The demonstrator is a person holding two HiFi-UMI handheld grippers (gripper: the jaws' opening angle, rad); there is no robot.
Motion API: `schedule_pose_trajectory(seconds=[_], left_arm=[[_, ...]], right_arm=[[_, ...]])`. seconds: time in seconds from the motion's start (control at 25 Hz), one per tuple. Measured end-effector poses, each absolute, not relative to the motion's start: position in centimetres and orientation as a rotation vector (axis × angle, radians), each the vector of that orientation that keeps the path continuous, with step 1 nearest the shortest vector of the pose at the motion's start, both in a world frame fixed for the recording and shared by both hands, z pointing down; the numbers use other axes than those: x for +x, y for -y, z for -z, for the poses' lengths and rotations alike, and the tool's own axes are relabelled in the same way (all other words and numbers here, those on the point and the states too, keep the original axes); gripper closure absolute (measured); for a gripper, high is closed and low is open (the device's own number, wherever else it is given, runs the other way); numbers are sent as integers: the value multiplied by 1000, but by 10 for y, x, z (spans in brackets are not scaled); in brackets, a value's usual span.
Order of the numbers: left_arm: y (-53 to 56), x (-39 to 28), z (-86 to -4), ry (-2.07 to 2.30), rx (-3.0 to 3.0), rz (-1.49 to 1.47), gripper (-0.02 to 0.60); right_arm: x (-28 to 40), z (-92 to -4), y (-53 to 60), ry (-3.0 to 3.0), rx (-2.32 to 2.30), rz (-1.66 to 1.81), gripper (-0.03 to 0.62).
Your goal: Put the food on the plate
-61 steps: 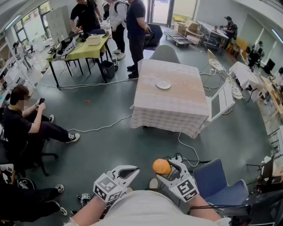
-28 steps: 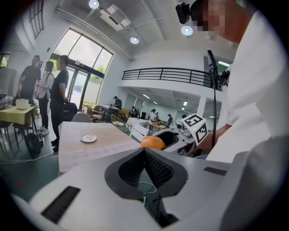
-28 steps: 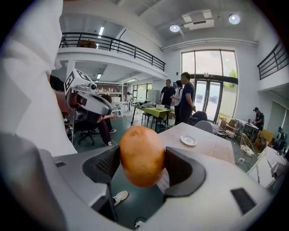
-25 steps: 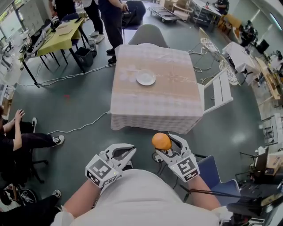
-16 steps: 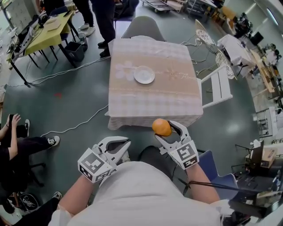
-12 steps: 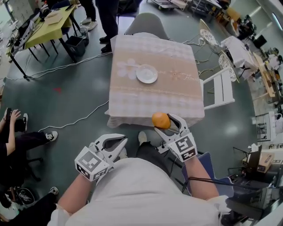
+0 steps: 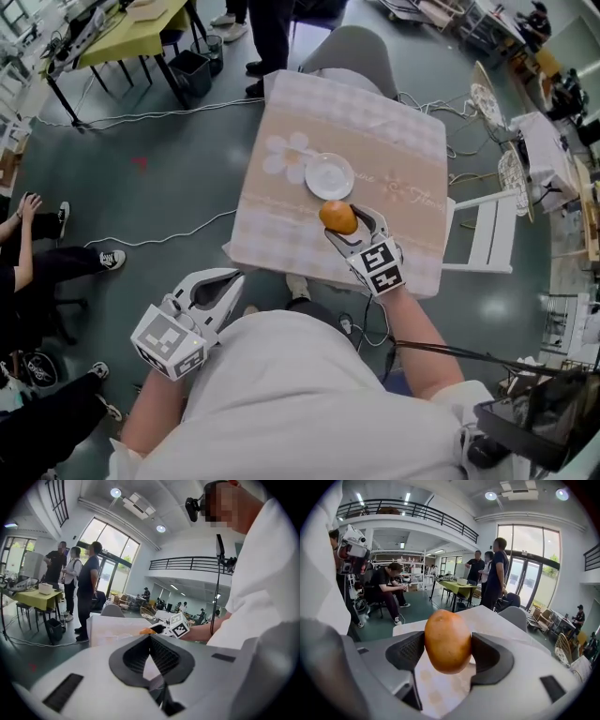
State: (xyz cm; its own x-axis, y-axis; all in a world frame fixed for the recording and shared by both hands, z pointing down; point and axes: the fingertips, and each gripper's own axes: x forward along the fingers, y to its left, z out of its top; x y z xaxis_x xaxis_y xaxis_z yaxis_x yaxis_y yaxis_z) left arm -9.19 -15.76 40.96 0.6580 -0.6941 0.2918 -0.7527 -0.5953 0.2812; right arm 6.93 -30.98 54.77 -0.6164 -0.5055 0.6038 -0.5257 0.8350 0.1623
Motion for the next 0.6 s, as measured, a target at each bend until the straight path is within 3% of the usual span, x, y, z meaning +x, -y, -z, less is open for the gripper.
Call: schedule_pose_trajectory(seconds=[0.6], left_arm=[[225,-49,-413,1399,2271,-259,572]], right_arm=[[74,-654,454,2313,542,-86,267]])
